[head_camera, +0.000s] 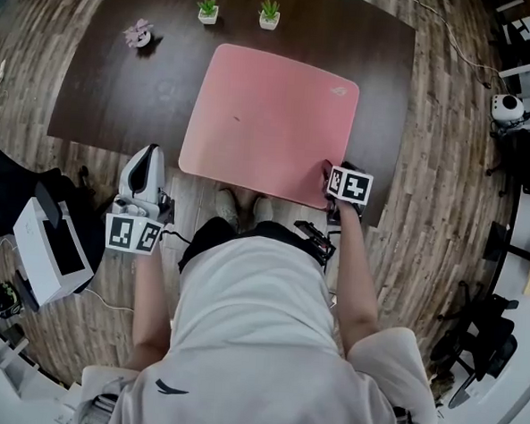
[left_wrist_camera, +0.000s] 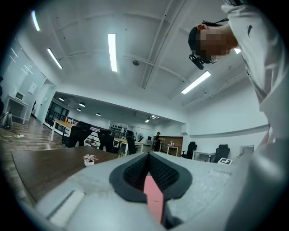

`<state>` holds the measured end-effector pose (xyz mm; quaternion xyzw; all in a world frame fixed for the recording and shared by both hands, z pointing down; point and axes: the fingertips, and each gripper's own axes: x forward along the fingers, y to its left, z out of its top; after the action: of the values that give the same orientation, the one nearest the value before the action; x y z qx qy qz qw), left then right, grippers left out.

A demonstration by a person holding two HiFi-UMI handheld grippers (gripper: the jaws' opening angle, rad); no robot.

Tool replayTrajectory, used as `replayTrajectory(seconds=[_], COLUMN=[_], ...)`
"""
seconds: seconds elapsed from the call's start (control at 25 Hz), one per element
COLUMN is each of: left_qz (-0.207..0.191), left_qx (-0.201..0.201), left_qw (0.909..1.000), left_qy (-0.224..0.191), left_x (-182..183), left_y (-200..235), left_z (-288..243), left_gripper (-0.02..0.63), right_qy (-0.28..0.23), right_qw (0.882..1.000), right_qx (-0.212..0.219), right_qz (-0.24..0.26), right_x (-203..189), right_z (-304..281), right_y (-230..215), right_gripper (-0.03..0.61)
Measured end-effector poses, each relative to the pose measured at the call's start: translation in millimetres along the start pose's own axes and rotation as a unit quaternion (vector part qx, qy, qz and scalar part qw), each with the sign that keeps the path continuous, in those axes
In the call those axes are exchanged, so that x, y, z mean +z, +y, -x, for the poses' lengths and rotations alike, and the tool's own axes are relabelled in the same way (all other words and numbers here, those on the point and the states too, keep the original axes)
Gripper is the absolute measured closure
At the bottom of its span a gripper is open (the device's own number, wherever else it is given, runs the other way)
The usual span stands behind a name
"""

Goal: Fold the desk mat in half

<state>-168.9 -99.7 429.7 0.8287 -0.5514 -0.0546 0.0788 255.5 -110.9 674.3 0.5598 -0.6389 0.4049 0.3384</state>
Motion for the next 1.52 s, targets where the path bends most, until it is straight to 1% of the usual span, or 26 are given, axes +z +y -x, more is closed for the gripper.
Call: replayTrajectory(seconds=[0.08, 0.28, 0.48, 0.6, 0.84, 1.0, 1.24, 1.52], left_qz=[0.001, 0.001, 0.000, -0.001, -0.002, -0.004, -0.007, -0.008], left_qx=[0.000, 0.000, 0.004, 0.007, 0.012, 0.015, 0.022, 0.025], left_qw=[1.0000, 1.0000, 1.0000, 1.0000, 0.9999, 0.9998, 0.9997, 0.9996], left_qy=[-0.001, -0.002, -0.003, -0.003, -0.005, -0.008, -0.011, -0.014], left_x=[0, -1, -1, 0, 1, 3, 7, 10], left_y=[-1, -2, -2, 1, 3, 3, 7, 11], left_z=[0, 2, 6, 10, 15, 18, 23, 25], left_gripper=[0.611, 0.611, 0.610, 0.611, 0.611, 0.611, 0.611, 0.610], right_qy=[0.004, 0.022, 0.023, 0.019, 0.025, 0.013, 0.001, -0.028], right_qw=[1.000, 1.000, 0.998, 0.997, 0.994, 0.996, 0.994, 0.994], right_qx=[0.001, 0.003, 0.033, 0.053, 0.088, 0.079, 0.096, 0.090], right_qz=[-0.001, -0.011, -0.039, -0.043, -0.060, -0.049, -0.057, -0.050], right_x=[0, 1, 2, 1, 3, 2, 3, 7], right_z=[0, -1, -3, -5, -5, -5, -3, 6], right_y=[1, 4, 13, 18, 20, 20, 20, 25], right_gripper=[0.344, 0.390, 0.490, 0.528, 0.538, 0.538, 0.540, 0.543])
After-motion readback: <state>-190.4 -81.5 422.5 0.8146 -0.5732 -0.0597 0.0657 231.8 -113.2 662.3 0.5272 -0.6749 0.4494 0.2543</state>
